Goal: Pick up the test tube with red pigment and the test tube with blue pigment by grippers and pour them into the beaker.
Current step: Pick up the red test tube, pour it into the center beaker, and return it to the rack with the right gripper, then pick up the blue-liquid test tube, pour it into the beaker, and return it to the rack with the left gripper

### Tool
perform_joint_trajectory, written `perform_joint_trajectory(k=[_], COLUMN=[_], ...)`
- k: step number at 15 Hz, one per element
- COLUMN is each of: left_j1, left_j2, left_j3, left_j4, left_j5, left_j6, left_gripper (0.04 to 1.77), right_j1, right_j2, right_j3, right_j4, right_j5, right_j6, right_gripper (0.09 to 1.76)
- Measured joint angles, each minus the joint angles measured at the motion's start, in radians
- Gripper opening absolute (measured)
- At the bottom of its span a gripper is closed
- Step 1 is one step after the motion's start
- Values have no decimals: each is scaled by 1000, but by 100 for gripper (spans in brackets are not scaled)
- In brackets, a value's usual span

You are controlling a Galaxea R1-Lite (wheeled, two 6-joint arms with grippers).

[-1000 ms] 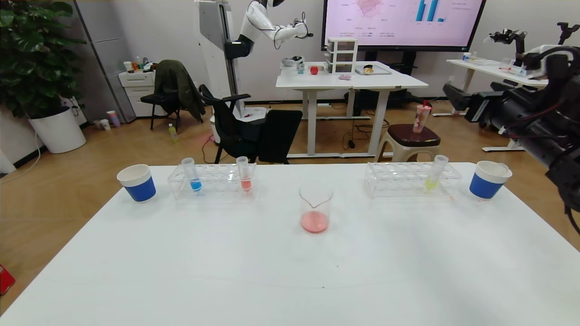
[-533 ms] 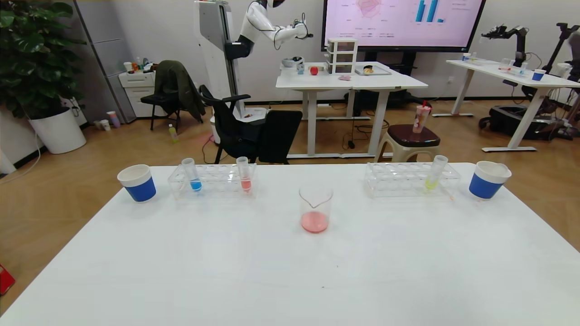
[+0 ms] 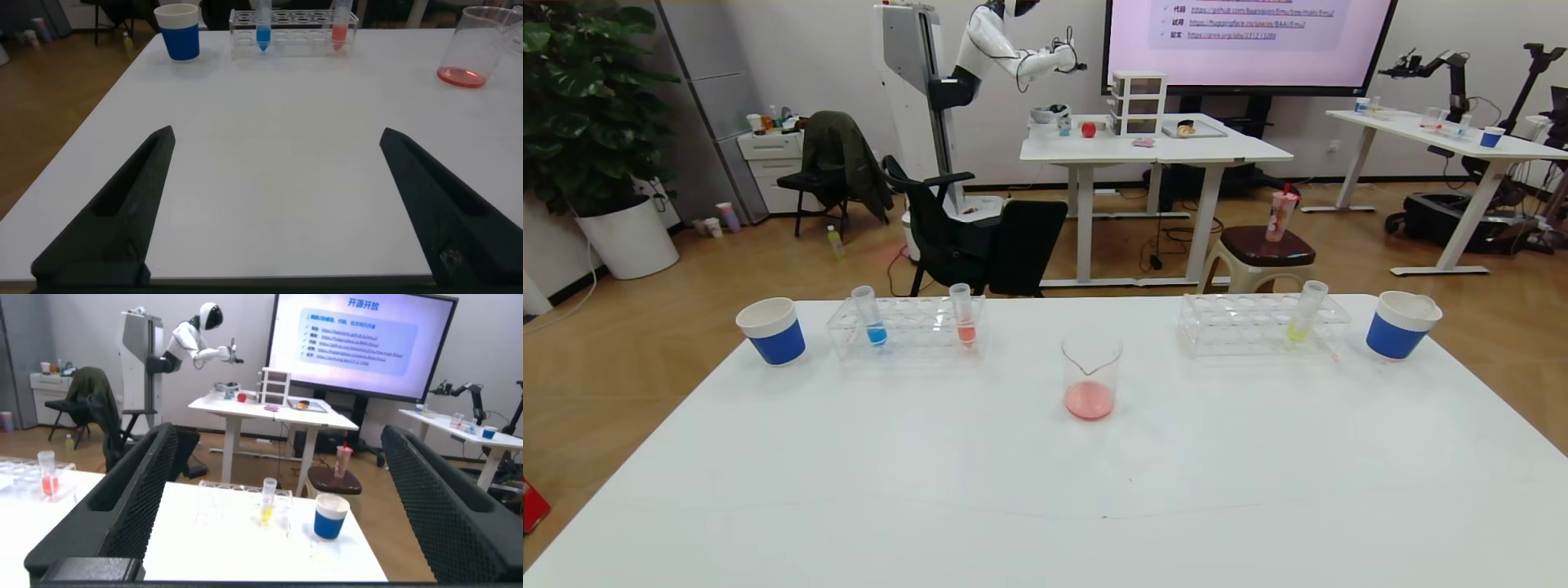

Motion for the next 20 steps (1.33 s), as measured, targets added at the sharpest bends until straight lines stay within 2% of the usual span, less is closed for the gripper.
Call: perform_joint_trajectory(k=[4, 8, 10, 12, 17, 20], left_j1=[0, 0, 0, 0, 0, -1], left_j2=[0, 0, 0, 0, 0, 24], left_j3=[0, 0, 0, 0, -2, -88], left_j4=[0, 0, -1, -1, -11, 0], left_j5=[0, 0, 0, 0, -2, -29], left_j6=[0, 0, 1, -5, -1, -1], left_gripper=[175, 175, 175, 175, 175, 175], right_j1=[8, 8, 8, 8, 8, 8], right_j2=[-261, -341, -350, -353, -354, -354], right_j3=[139, 381, 461, 484, 489, 490], right_j4=[174, 142, 186, 275, 272, 271], right_j5=[-7, -31, -31, -34, -44, -44], right_j6=[-33, -45, -44, -29, 27, 28], right_gripper=[174, 174, 174, 174, 174, 174])
